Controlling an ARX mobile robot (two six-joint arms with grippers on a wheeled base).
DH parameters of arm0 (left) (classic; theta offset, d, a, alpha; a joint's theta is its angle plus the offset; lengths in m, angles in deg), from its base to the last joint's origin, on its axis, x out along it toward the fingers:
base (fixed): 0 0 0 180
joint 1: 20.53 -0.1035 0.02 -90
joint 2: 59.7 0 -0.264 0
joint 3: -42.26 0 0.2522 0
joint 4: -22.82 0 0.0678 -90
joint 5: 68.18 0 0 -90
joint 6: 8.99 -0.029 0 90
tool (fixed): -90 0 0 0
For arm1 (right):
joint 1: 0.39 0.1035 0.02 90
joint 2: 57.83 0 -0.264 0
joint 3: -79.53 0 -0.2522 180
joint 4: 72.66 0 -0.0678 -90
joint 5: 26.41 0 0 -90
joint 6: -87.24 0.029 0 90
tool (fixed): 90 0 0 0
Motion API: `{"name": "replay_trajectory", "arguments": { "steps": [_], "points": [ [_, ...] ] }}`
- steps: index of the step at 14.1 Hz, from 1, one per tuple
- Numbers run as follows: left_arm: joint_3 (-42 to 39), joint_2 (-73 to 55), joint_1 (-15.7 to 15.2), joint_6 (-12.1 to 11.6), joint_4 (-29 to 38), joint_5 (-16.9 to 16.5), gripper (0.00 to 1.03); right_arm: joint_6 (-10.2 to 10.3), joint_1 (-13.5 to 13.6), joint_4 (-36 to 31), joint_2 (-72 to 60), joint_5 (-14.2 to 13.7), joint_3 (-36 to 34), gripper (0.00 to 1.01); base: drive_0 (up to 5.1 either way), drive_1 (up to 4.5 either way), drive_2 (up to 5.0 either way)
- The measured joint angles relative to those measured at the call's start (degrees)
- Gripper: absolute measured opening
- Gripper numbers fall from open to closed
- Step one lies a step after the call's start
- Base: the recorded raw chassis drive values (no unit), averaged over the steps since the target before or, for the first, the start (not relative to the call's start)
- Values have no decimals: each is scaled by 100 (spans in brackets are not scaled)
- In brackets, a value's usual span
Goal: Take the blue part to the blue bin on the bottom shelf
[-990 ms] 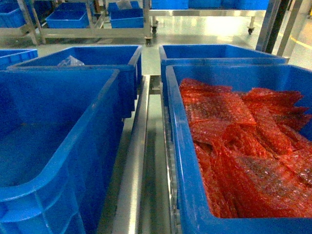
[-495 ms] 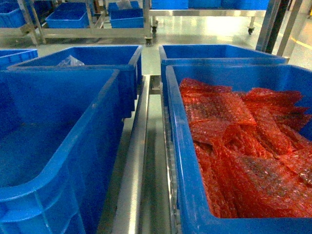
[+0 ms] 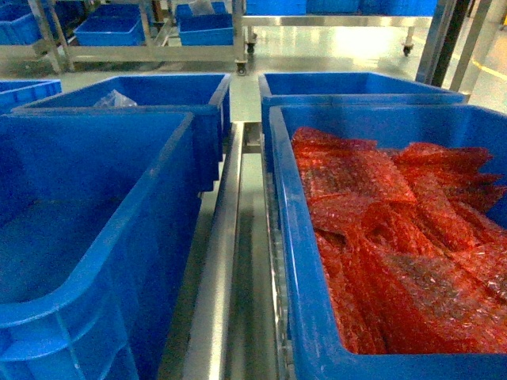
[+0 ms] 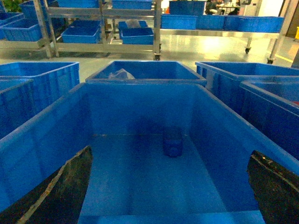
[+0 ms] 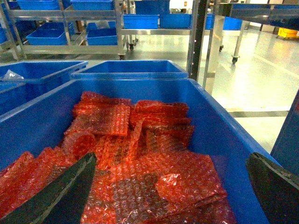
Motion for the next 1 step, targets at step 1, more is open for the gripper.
{"name": "replay_trajectory", "arguments": {
  "steps": [1],
  "points": [
    [0, 0, 0, 2, 0, 0, 98, 0, 0, 0, 0, 0, 0, 98, 0, 0, 0]
  ]
}}
